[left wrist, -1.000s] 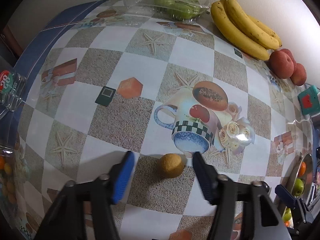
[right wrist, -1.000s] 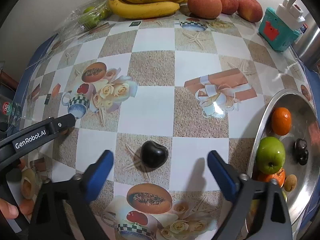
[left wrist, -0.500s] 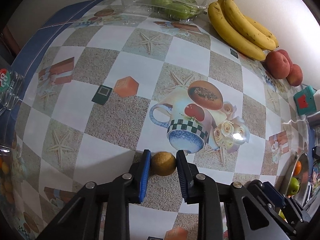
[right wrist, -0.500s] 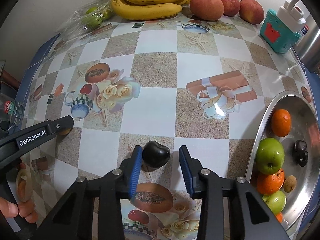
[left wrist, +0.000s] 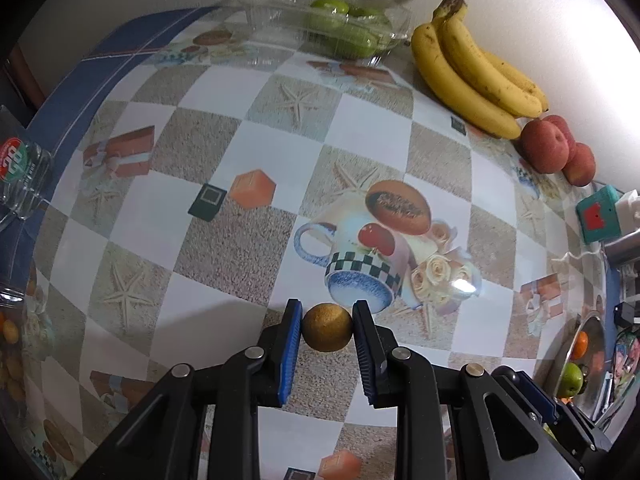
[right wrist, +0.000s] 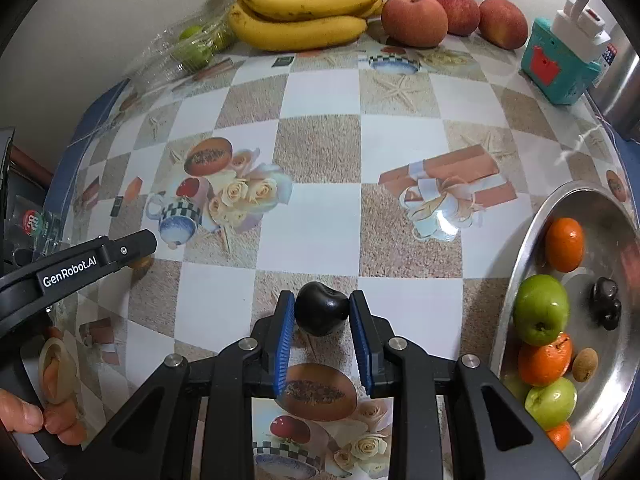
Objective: Organize fruits
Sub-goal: 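Carry the brown fruit with left tool while right tool carries the plum to the basin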
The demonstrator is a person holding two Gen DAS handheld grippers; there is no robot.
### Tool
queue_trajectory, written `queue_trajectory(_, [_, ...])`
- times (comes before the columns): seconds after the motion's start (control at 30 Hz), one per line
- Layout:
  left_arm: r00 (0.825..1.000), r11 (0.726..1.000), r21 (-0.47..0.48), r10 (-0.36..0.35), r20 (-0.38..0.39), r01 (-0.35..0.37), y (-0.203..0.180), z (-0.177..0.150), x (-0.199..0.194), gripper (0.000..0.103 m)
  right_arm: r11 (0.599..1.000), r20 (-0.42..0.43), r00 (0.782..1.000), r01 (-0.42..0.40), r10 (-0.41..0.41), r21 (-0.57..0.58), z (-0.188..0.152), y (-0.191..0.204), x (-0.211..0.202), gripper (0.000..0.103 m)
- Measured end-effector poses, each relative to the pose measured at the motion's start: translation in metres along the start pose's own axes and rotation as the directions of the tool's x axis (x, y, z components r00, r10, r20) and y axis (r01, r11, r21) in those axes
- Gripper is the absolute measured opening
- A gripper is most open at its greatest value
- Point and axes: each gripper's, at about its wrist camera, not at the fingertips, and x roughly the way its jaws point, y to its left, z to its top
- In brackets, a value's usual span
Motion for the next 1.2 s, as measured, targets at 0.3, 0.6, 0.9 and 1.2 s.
queue_trajectory(0.3, [0.998, 1.0, 0.021, -0.02, 0.061, 0.018, -0.01, 0.0, -0.029, 0.028, 1.0, 0.034, 0.999, -0.016, 0.015, 0.021, -0.001, -0.002, -0.018, 0.029])
queue_trajectory(0.6, [0.993, 0.998, 0.056, -0.033, 0.116, 0.026, -0.03, -0.005, -0.047, 0.028, 0.998, 0.077, 0.997, -0.021, 0.016, 0.067, -0.003, -0.017, -0.042, 0.029])
queue_trajectory(0.9, [0.984, 0.989, 0.143, -0.068, 0.164, 0.044, -0.064, -0.016, -0.07, 0.028, 0.99, 0.118, 0.993, -0.014, -0.003, 0.143, -0.007, -0.043, -0.064, 0.029])
queue_trajectory(1.2, [0.981, 0.968, 0.249, -0.078, 0.18, 0.031, -0.106, -0.034, -0.079, 0.028, 0.969, 0.138, 0.99, -0.013, -0.022, 0.245, -0.012, -0.085, -0.079, 0.029])
